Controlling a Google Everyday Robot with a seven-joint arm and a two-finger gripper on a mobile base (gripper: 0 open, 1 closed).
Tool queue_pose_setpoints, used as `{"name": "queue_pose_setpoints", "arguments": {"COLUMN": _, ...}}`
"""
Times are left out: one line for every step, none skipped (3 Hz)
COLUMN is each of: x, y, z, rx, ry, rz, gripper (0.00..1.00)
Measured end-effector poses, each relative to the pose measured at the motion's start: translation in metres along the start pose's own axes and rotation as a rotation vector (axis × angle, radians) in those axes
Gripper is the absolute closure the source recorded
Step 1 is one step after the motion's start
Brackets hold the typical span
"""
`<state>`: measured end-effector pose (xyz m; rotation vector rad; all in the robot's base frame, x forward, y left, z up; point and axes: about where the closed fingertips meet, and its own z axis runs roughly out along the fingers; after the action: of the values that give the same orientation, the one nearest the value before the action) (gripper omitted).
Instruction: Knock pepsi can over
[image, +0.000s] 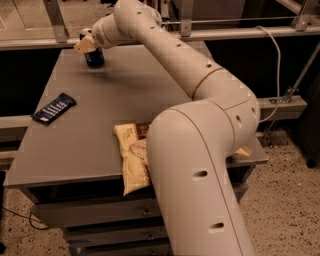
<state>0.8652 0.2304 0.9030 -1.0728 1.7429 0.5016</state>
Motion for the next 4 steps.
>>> {"name": "queue_pose_setpoints", "arguments": {"x": 0.008, "y": -0.005, "z": -0.006, "rx": 0.014, "ry": 0.005, "rz": 0.011, "gripper": 0.64}}
{"name": "queue_pose_setpoints", "arguments": {"x": 0.015, "y": -0.012, "z": -0.034, "rx": 0.036, "ry": -0.003, "rz": 0.006, "gripper": 0.87}}
{"name": "queue_pose_setpoints", "arguments": {"x": 0.025, "y": -0.020, "z": -0.088, "rx": 0.064, "ry": -0.020, "rz": 0.000, "gripper": 1.00}}
{"name": "queue_pose_setpoints", "arguments": {"x": 0.033, "y": -0.021, "z": -0.157, "rx": 0.080, "ry": -0.032, "rz": -0.025, "gripper": 1.00}}
